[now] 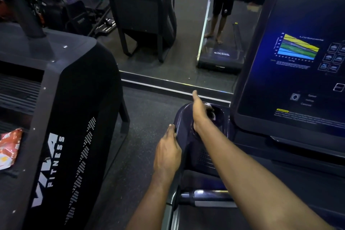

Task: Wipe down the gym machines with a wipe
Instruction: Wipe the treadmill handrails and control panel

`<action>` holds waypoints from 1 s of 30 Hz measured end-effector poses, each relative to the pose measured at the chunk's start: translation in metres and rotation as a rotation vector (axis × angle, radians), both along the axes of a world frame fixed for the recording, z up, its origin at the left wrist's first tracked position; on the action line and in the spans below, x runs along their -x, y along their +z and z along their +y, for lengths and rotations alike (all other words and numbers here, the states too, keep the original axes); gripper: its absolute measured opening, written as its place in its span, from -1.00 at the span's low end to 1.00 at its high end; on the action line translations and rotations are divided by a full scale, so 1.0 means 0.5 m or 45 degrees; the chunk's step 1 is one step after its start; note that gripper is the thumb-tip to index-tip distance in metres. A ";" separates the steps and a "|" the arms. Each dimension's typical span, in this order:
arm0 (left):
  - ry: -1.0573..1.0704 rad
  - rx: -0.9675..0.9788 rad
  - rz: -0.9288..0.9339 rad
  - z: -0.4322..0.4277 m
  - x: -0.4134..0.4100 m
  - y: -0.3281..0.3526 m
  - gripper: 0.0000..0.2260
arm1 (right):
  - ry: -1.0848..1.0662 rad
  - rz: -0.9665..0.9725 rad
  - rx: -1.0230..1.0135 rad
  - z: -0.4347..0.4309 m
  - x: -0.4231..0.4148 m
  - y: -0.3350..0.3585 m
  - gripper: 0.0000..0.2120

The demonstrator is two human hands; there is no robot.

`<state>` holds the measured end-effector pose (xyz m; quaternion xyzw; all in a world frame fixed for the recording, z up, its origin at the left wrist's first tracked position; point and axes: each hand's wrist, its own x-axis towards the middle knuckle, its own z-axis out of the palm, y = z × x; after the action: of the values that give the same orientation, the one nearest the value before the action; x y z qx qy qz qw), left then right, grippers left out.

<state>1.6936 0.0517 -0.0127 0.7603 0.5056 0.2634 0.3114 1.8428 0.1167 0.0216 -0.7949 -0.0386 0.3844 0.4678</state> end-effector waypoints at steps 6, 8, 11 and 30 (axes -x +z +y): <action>-0.017 -0.007 -0.038 0.001 0.000 0.001 -0.71 | 0.981 -0.744 0.428 -0.110 0.006 0.003 -0.10; -0.006 -0.006 -0.016 0.000 -0.002 -0.001 -0.68 | 1.203 -1.018 0.611 -0.151 -0.004 0.017 -0.15; -0.008 -0.019 0.015 -0.003 0.002 0.005 -0.65 | 1.475 -1.240 0.919 -0.151 -0.029 0.039 -0.01; -0.005 -0.032 0.024 -0.002 0.000 0.006 -0.69 | 0.933 -0.613 0.395 -0.106 -0.012 -0.008 -0.05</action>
<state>1.6935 0.0509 -0.0096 0.7675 0.5038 0.2619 0.2976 1.8488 0.0638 0.0174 -0.8561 -0.3667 0.3300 0.1544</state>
